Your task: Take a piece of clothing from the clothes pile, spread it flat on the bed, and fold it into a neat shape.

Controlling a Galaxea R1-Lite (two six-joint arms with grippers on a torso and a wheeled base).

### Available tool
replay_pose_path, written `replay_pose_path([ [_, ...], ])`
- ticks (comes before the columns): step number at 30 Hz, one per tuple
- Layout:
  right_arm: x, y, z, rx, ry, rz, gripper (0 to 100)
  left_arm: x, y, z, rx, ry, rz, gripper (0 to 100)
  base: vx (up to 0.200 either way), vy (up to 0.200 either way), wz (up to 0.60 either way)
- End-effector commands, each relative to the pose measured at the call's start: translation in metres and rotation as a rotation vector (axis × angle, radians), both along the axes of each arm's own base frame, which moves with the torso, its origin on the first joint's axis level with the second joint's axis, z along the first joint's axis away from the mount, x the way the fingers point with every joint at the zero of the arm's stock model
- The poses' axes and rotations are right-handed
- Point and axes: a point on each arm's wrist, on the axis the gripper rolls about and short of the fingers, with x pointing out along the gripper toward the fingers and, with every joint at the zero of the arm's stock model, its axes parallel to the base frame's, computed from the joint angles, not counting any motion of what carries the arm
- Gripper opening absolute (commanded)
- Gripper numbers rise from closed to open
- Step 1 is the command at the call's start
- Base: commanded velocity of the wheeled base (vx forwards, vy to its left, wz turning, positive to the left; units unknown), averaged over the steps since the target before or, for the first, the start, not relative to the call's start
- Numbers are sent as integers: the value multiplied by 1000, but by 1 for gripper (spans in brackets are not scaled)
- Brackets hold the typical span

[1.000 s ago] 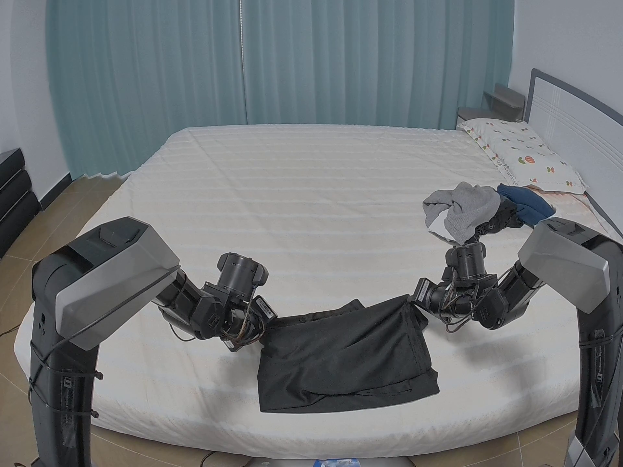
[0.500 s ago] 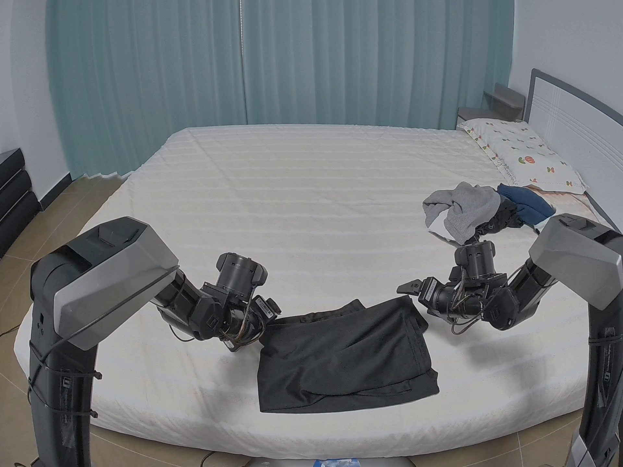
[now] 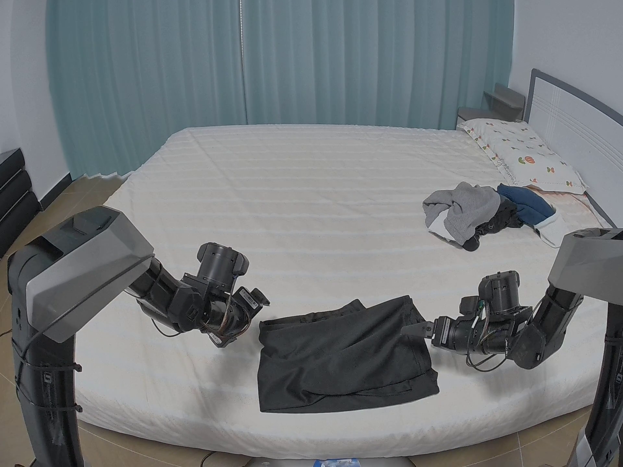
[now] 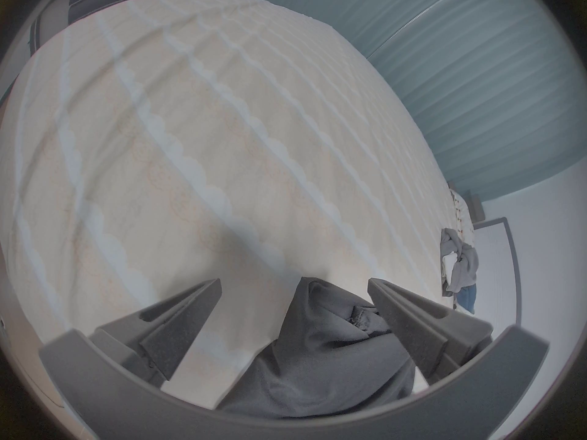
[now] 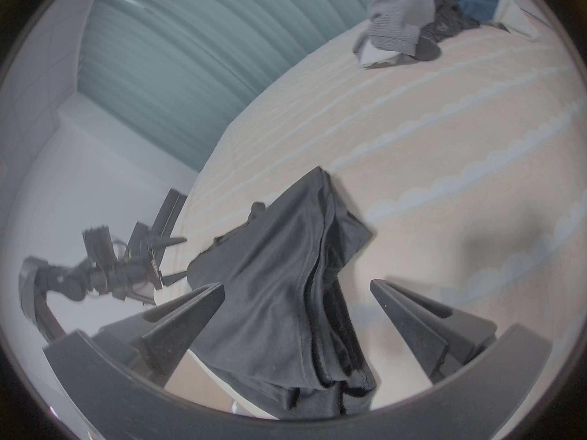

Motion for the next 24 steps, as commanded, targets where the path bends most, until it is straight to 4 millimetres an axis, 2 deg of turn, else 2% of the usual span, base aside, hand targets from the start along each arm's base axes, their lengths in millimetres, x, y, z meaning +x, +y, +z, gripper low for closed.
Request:
replay_pose_path([
  [1, -10, 6, -11, -14, 42, 36, 100, 0, 6, 10, -11, -19, 16, 100, 0, 0, 0],
  [4, -10, 7, -12, -20, 43, 39, 100, 1, 8, 7, -12, -14, 16, 100, 0, 0, 0],
  [5, -10, 7, -13, -23, 42, 42, 0, 2, 9, 6, -15, -9, 17, 100, 0, 0, 0],
  [12, -20, -2, -12, -81, 18, 72, 0, 4, 13, 5, -28, -5, 18, 100, 0, 0, 0],
  [19, -28, -10, -1, -72, 14, 62, 0, 4, 13, 5, -26, -4, 20, 100, 0, 0, 0],
  [24, -40, -15, -3, -48, 54, 87, 0, 5, 13, 4, -27, -2, 20, 100, 0, 0, 0],
])
